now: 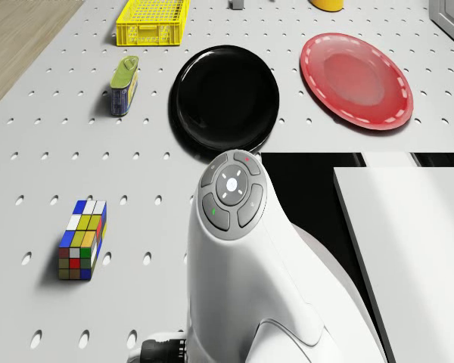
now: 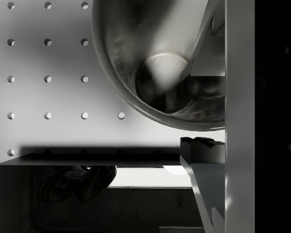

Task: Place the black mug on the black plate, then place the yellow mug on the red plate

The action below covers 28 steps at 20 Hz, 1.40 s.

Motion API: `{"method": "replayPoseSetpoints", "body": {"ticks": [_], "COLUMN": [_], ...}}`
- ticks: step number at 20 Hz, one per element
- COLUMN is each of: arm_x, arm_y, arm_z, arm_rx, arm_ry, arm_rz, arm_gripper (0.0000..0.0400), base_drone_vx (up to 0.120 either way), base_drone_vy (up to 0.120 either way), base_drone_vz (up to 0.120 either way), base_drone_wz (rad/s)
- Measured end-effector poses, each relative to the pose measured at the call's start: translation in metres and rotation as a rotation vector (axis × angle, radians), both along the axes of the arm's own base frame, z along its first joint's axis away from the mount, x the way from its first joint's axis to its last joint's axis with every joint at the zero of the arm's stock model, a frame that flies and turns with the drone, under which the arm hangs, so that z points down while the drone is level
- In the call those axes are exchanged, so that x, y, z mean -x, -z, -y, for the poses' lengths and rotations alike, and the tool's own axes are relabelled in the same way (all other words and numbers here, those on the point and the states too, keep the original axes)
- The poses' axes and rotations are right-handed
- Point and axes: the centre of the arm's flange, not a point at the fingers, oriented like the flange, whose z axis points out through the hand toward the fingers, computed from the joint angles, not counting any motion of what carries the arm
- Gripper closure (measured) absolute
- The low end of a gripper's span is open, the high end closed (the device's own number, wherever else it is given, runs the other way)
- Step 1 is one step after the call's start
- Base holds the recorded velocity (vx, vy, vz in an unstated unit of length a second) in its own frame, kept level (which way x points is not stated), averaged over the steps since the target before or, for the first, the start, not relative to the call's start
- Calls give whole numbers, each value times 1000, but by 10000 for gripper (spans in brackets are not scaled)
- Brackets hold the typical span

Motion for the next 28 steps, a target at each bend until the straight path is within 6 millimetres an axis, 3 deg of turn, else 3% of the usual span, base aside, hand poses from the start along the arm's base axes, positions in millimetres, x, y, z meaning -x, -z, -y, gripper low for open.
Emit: {"method": "replayPoseSetpoints", "body": {"ticks": [4, 28], "arm_x": [0, 0], "arm_y": [3, 5], "arm_z": [0, 0], "arm_rx": [0, 0], "arm_ry": [0, 0], "arm_rz": [0, 0], "arm_gripper": [290, 290], "base_drone_vx": [120, 120], "base_drone_vy": [0, -15], "base_drone_vz": [110, 0], "base_drone_wz": [0, 0]}}
